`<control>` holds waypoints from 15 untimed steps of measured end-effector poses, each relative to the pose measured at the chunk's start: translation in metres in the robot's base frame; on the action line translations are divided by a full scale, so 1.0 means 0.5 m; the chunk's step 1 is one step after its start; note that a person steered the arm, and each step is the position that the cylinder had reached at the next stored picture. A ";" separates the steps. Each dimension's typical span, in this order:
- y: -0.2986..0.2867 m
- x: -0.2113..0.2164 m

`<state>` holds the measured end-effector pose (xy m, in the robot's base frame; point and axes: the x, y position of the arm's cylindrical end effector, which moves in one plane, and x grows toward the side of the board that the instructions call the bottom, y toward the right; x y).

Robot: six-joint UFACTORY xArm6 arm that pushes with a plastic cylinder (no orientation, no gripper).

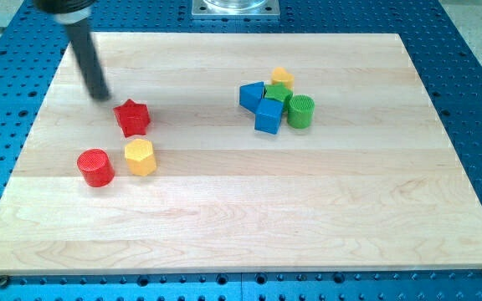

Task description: Move the red star above the green circle

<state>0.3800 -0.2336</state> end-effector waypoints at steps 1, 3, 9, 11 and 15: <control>0.106 0.109; 0.261 -0.036; 0.412 -0.156; 0.540 -0.164; 0.675 -0.269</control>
<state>0.2457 0.1038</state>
